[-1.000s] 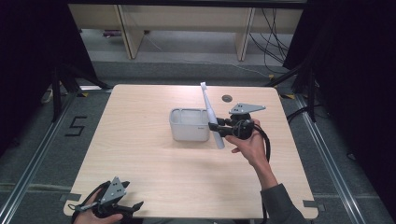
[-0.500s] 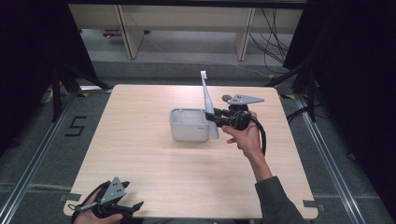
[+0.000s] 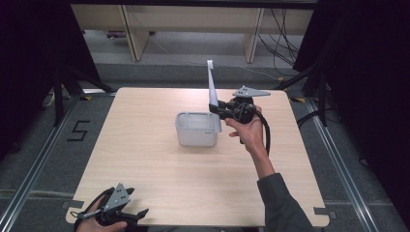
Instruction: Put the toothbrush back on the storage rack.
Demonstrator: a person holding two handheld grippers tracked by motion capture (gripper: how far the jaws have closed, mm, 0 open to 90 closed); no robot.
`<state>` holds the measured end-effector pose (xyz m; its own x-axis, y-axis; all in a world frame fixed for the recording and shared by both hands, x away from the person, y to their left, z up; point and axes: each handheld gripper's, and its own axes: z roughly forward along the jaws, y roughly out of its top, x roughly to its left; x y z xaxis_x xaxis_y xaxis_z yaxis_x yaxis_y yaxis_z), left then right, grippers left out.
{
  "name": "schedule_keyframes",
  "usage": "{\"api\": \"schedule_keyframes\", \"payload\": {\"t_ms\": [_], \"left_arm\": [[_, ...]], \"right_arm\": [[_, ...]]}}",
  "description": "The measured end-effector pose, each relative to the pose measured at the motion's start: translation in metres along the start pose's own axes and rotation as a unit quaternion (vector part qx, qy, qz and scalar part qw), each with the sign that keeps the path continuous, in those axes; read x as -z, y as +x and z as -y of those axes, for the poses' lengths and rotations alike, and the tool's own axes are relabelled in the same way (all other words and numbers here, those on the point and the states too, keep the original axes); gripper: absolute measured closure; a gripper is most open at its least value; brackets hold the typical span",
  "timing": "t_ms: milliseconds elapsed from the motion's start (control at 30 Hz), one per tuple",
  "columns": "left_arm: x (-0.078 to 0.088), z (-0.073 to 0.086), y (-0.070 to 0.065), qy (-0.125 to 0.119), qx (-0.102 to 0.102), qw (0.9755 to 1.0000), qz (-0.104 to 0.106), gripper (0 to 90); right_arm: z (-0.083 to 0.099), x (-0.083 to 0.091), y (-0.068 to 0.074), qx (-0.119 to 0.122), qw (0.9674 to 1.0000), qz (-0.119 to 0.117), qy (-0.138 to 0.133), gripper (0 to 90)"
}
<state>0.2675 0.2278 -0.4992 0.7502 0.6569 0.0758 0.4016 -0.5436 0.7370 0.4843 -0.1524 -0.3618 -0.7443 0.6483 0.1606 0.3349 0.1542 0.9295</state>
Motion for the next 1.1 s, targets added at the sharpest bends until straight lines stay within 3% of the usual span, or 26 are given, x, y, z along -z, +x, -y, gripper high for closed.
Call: {"api": "schedule_keyframes", "payload": {"t_ms": [67,133,267,300,533,700,733,767,900,1100], "left_arm": [[0.000,0.000,0.000,0.001,-0.001,1.0000,0.000,15.5],[0.000,0.000,0.001,0.001,-0.005,1.0000,0.002,15.6],[0.000,0.000,0.001,-0.002,-0.005,1.0000,0.000,15.5],[0.001,0.000,0.000,-0.001,-0.001,1.0000,0.001,15.5],[0.001,0.000,0.000,-0.002,-0.002,1.0000,0.003,15.6],[0.001,0.000,0.000,-0.001,-0.002,1.0000,0.003,15.6],[0.001,0.000,0.000,-0.001,-0.002,1.0000,0.002,15.6],[0.001,0.000,0.000,-0.002,-0.001,1.0000,0.002,15.5],[0.001,0.000,0.000,-0.001,-0.003,1.0000,0.003,15.5],[0.001,0.000,0.000,0.000,-0.003,1.0000,0.003,15.5]], "right_arm": [[-0.002,-0.003,0.001,-0.017,0.9998,0.006,0.001,66.7],[-0.005,-0.007,-0.003,-0.004,1.0000,0.005,-0.007,66.7],[-0.007,-0.013,-0.004,-0.008,0.9999,0.008,-0.009,66.7],[-0.006,-0.017,-0.007,-0.004,0.9998,0.019,-0.010,66.7],[-0.004,-0.029,-0.016,-0.030,0.9990,0.032,-0.004,66.7],[0.000,-0.036,-0.019,-0.023,0.9988,0.044,-0.004,66.7],[0.001,-0.036,-0.018,-0.031,0.9986,0.043,0.000,66.7],[0.001,-0.037,-0.020,-0.021,0.9986,0.049,-0.003,66.6],[0.004,-0.039,-0.022,-0.035,0.9980,0.051,-0.007,66.6],[0.009,-0.042,-0.025,-0.032,0.9976,0.060,-0.008,66.6]]}}
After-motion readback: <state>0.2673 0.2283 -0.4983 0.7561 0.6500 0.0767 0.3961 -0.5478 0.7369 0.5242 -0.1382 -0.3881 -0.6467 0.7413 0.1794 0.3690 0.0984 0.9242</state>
